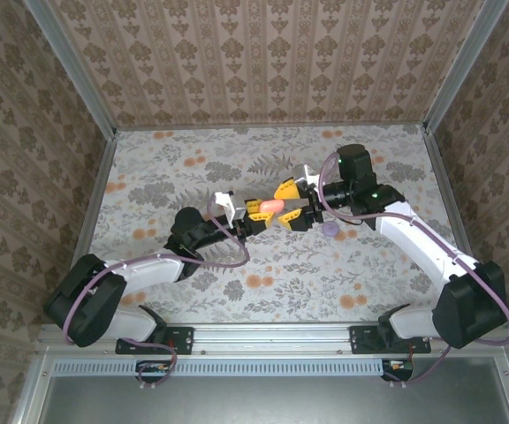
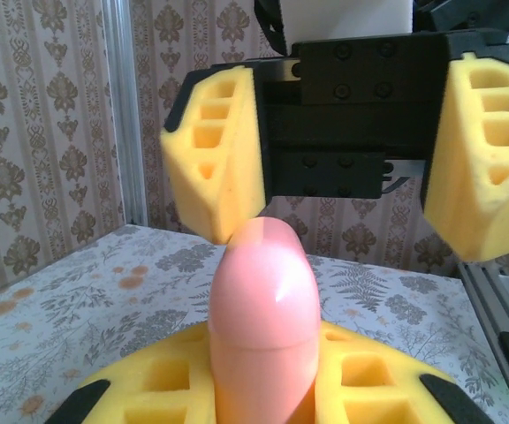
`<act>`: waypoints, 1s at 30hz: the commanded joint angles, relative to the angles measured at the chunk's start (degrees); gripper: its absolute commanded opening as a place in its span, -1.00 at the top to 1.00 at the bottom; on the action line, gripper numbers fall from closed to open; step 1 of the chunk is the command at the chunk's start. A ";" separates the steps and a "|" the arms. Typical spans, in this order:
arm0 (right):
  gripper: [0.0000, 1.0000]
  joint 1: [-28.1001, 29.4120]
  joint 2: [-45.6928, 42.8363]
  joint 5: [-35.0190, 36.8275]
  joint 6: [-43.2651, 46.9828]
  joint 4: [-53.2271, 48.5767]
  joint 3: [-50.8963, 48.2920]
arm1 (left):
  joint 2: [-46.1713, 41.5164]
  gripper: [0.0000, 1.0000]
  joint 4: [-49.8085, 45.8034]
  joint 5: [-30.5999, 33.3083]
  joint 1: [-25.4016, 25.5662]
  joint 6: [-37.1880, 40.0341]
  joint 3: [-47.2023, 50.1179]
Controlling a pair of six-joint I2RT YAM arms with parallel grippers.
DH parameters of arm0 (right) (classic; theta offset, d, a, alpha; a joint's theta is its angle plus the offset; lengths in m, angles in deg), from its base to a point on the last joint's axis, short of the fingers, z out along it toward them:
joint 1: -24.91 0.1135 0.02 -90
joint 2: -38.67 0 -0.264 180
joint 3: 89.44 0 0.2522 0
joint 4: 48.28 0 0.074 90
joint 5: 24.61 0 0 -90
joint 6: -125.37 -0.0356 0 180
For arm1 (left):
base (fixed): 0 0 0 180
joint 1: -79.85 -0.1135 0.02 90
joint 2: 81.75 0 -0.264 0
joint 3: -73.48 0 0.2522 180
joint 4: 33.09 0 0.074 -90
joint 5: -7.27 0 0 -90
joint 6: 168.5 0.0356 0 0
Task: Insert wireless bluetooth earbuds into charging case
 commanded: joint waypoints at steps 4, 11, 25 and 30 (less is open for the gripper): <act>-0.31 -0.26 -2.73 -3.22 1.85 -4.08 -0.35 | -1.52 0.71 1.23 1.22 -0.30 0.93 -0.16; -0.32 -4.16 -7.26 -0.24 1.93 -2.92 -2.15 | -2.41 0.71 1.32 0.00 -0.28 0.25 -0.28; -0.10 -5.11 -8.18 -2.00 8.34 -0.80 -3.67 | -4.19 0.71 1.58 -4.64 0.01 0.12 0.03; -0.08 -4.04 -6.97 -2.90 8.54 -0.50 -3.07 | -4.12 0.71 1.57 -5.09 0.09 0.16 -0.25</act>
